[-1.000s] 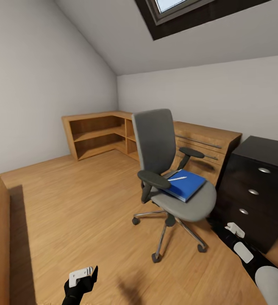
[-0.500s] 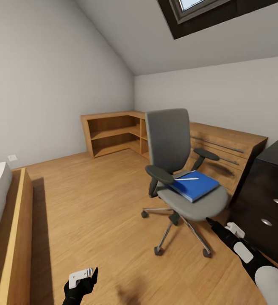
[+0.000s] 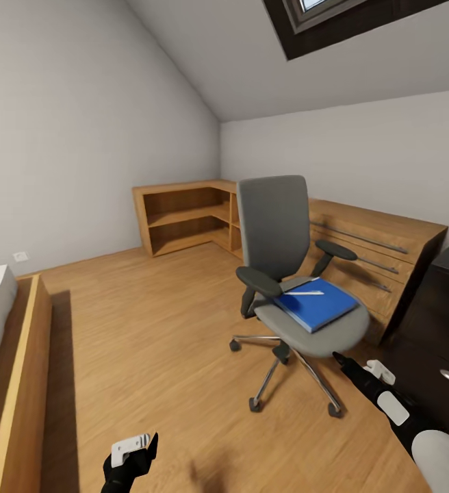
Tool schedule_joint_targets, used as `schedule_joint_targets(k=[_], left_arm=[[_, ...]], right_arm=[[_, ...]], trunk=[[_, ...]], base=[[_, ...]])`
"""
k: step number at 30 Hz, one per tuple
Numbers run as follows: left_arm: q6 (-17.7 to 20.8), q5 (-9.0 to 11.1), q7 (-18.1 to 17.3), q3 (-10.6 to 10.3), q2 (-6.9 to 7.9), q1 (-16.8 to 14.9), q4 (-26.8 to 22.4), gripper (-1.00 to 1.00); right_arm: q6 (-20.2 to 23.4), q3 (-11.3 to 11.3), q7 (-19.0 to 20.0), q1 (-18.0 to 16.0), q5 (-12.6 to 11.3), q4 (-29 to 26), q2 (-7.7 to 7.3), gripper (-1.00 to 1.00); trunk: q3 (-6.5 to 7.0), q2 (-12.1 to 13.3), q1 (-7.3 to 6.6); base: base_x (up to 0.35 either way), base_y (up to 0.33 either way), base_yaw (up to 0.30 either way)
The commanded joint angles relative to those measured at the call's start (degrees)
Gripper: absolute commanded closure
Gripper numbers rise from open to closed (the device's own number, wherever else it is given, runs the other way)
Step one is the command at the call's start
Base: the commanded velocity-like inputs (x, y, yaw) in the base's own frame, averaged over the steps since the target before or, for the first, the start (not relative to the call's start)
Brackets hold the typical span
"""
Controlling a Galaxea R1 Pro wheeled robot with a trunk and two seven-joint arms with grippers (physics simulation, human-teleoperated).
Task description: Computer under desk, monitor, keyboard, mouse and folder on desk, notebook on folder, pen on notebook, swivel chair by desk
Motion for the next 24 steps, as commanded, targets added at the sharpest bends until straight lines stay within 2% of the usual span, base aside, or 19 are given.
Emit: schedule_joint_targets(k=[1,17,24], left_arm=[[-0.18,0.61,-0.31,-0.07,0.01,-0.03,0.05,-1.00],[-0.20,0.59,-0.27,-0.07,0.01,-0.03,0.05,-1.00],[-0.20,0.55,-0.29,-0.09,0.01,-0.03,0.05,-1.00]], right_arm=[[0.47,-0.32,0.28,-0.02,-0.45,-0.03,0.02,-1.00],[0.47,-0.32,0.24,-0.02,-0.45,-0.12,-0.01,-1.00],[0.47,-0.32,0.24,-0.02,-0.45,-0.11,-0.01,-1.00]], trunk=[[-0.05,-0.02,0.00],[-0.05,-0.02,0.00],[-0.05,-0.02,0.00]], base=[[0.099,0.000,0.001],[0.016,-0.004,0.000],[0.000,-0.196,0.000]])
